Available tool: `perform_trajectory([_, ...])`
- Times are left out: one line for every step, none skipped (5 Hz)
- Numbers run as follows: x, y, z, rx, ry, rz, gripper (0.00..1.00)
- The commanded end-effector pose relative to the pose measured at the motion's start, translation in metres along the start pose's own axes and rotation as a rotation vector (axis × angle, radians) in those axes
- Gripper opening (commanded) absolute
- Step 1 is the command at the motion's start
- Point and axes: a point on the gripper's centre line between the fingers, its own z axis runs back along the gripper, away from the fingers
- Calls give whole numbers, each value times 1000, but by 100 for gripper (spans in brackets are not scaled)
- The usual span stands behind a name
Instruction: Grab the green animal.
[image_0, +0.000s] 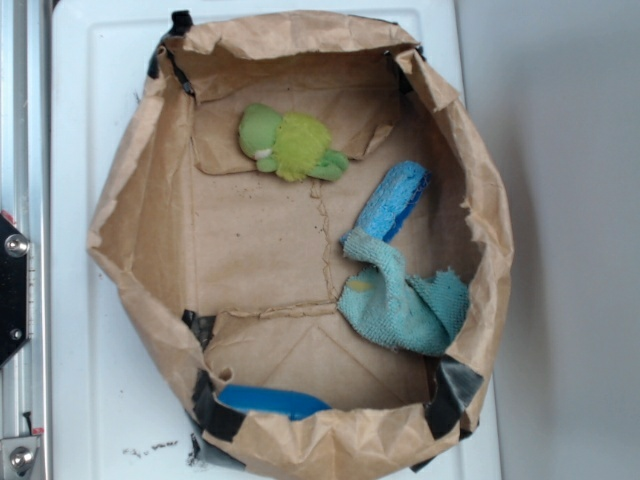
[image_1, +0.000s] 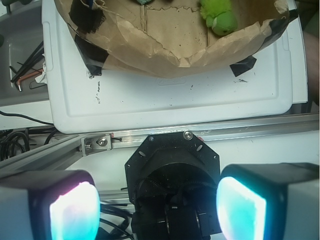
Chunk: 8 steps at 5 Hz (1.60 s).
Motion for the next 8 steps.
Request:
perform_trajectory([0, 0, 0, 0, 0, 0, 100])
perform_trajectory([30, -6, -16, 16, -33, 55, 100])
perform_trajectory([49, -1, -29, 16, -68, 69, 100])
perform_trajectory([69, 4, -43, -65, -87, 42, 100])
perform_trajectory([102, 17, -61, -57, -106, -206, 100])
perform_trajectory([122, 24, -64, 17, -106, -316, 100])
perform_trajectory([145, 41, -58, 46, -71, -347, 100])
perform_trajectory([157, 55, -69, 84, -61, -314, 100])
